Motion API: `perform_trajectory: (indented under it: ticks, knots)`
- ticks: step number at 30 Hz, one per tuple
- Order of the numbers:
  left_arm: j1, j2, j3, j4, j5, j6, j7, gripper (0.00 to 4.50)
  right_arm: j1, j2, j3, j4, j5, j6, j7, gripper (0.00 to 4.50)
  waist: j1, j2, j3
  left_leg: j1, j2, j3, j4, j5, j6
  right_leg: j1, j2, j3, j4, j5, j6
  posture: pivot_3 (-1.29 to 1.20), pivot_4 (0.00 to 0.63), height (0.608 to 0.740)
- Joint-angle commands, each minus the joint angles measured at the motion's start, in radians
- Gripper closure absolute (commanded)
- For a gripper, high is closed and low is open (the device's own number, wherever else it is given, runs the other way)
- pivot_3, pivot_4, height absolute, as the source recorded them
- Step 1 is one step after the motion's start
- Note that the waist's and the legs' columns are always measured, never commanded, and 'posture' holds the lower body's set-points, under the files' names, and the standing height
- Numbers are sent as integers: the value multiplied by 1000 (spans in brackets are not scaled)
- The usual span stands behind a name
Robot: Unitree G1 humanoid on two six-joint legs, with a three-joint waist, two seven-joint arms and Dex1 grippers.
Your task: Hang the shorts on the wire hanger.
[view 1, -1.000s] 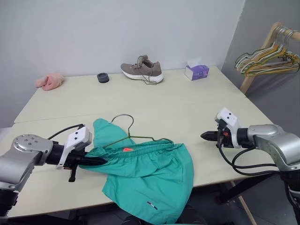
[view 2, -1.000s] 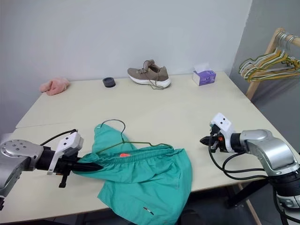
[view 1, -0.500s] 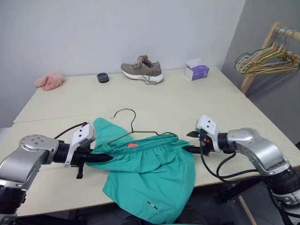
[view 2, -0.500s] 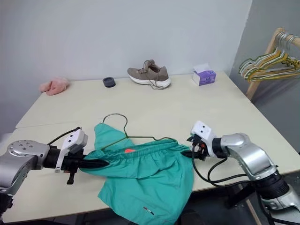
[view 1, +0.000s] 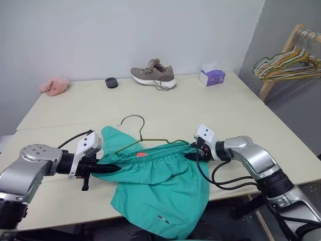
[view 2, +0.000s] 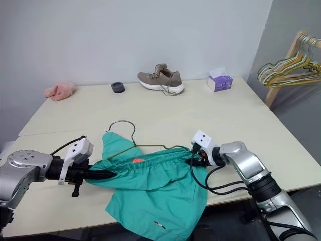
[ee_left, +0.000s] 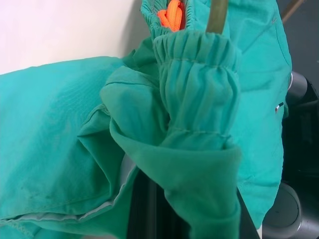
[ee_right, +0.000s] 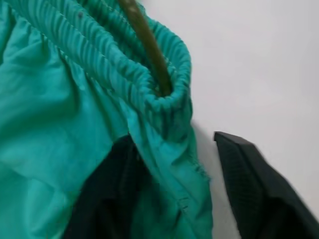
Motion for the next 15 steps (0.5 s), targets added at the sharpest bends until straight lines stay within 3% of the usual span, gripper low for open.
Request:
perform_trajectory:
  ticks: [1,4,15]
  knots:
    - [-1,4,46,-19,-13,-19,0,4500,-25,3,-32,-13,-13,-10,-12,3525,0,0,0,0,0,0,0,0,0,0,0,0,0,0,0,-129,0,740]
    - [2,3,46,-16,-13,-21,1,4500,-17,-6,-44,-23,-11,-6,-7,4485,0,0,0,0,0,0,0,0,0,0,0,0,0,0,0,-131,0,740]
    - [9,30,27,20,20,-53,-18,4500,8,-65,-113,-57,-2,6,-6,4485,-1,0,0,0,0,0,0,0,0,0,0,0,0,0,0,-143,0,740]
